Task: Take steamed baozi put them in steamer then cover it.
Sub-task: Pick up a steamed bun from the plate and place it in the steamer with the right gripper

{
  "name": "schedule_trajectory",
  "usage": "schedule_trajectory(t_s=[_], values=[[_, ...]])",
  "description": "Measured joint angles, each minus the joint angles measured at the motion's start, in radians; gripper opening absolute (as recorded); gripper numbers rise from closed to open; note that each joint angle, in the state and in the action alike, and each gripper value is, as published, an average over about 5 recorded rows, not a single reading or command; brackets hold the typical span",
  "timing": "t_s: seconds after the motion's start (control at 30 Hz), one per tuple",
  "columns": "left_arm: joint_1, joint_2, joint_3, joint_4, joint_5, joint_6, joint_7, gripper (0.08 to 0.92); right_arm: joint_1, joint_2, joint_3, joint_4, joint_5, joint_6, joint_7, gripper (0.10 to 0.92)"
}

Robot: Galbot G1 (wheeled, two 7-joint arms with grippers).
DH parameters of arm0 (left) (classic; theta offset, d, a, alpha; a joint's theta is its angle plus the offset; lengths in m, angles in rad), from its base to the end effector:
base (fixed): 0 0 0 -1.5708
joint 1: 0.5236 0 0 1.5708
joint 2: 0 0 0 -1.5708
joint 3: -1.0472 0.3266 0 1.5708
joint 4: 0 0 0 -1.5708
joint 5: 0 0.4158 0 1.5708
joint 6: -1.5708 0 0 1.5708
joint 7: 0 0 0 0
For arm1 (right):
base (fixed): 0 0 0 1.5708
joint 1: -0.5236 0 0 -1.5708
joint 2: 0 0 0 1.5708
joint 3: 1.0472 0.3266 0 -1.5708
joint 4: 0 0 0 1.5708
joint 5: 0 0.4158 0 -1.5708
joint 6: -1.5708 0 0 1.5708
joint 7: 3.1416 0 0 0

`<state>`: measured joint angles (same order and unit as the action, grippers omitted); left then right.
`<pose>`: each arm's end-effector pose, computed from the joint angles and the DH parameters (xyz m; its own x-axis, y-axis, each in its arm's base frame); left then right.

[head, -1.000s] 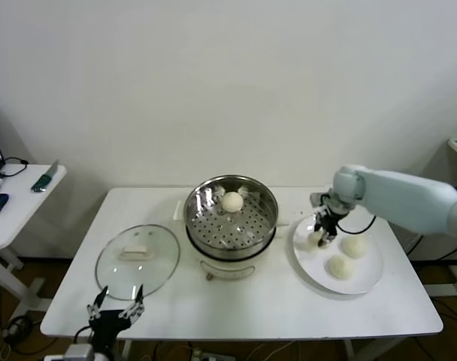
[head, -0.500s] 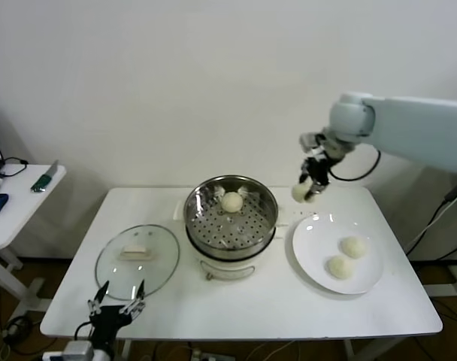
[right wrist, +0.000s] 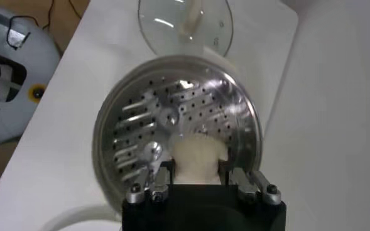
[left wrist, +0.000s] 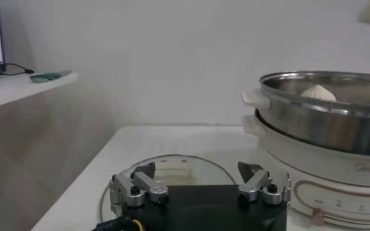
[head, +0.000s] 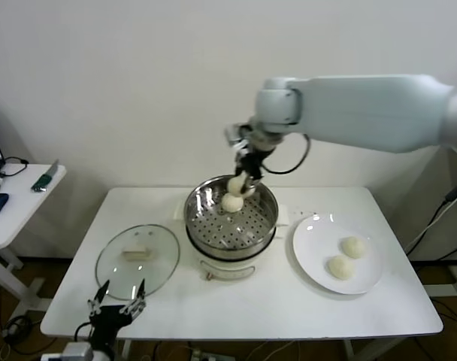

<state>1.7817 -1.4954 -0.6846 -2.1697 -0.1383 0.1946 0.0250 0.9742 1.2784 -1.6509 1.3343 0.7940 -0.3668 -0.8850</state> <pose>0.1927 0.0618 -0.2924 -0.9478 -0.0659 0.3119 -0.0633 0.9978 0.0183 0.5518 0.1964 0.0120 -0.2464 -0.2127 0.9455 -0.8893 -0.3381 -0.3078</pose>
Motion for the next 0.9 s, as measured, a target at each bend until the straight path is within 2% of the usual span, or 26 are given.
schedule_trajectory(t_s=[0.4, 0.7, 0.9], values=[[0.001, 0.0, -0.007, 0.005, -0.001, -0.003, -0.001, 0.823, -0.176, 0.17, 0.032, -0.148, -0.053, -0.025, 0.045, 0.499], [-0.007, 0.0, -0.005, 0.015, -0.001, -0.003, -0.001, 0.823, -0.282, 0.22, 0.047, -0.237, -0.116, -0.031, 0.069, 0.502], [-0.008, 0.001, -0.005, 0.02, -0.001, -0.003, -0.001, 0.823, -0.324, 0.233, 0.054, -0.269, -0.138, -0.035, 0.075, 0.535]])
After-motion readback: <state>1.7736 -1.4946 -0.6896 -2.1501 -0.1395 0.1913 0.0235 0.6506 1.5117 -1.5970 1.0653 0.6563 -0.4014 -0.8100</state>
